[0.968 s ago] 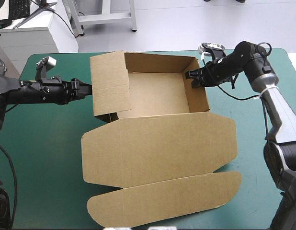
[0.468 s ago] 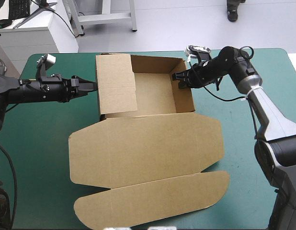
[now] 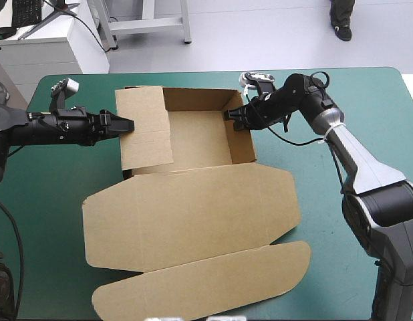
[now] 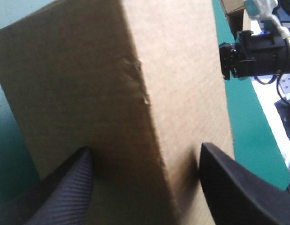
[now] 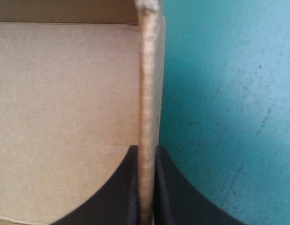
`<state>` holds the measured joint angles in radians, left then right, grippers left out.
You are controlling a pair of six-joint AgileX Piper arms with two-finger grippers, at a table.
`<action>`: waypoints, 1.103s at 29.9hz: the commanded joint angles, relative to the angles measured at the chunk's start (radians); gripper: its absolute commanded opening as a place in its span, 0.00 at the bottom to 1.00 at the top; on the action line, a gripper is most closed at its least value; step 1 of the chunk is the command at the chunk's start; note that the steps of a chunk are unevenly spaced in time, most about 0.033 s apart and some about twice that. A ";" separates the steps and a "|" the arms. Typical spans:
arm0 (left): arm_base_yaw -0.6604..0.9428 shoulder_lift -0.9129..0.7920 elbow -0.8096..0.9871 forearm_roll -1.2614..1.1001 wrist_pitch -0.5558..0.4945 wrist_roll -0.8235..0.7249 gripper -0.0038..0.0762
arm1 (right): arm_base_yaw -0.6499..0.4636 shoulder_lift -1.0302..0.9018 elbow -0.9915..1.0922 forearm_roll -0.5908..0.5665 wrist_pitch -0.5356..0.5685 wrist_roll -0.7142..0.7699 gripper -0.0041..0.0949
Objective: Fold the box
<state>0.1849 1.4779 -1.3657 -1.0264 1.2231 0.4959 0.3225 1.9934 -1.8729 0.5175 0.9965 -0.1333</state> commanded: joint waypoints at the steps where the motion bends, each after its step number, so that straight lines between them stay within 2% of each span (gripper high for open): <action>1: -0.003 -0.035 -0.029 -0.009 0.041 -0.014 0.62 | 0.031 -0.064 -0.027 0.060 -0.044 0.006 0.04; 5: -0.003 -0.035 -0.029 0.069 0.041 -0.030 0.62 | 0.073 -0.064 -0.027 0.021 -0.065 0.021 0.04; 11: -0.008 -0.035 -0.029 0.177 0.041 -0.087 0.62 | 0.148 -0.064 -0.038 -0.151 -0.095 0.120 0.04; 15: -0.052 -0.035 -0.029 0.274 0.038 -0.126 0.58 | 0.186 -0.064 -0.064 -0.217 -0.095 0.173 0.04; 20: -0.139 -0.035 -0.029 0.425 -0.005 -0.214 0.56 | 0.225 -0.064 -0.122 -0.321 -0.043 0.238 0.04; 29: -0.185 -0.035 -0.029 0.583 -0.078 -0.465 0.56 | 0.232 -0.064 -0.148 -0.317 0.058 0.295 0.04; 33: -0.185 -0.035 -0.029 0.607 -0.081 -0.511 0.52 | 0.232 -0.064 -0.148 -0.307 0.077 0.328 0.04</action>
<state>0.0060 1.4779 -1.3657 -0.4081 1.1715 0.0260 0.5509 1.9938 -1.9835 0.1638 1.0991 0.1590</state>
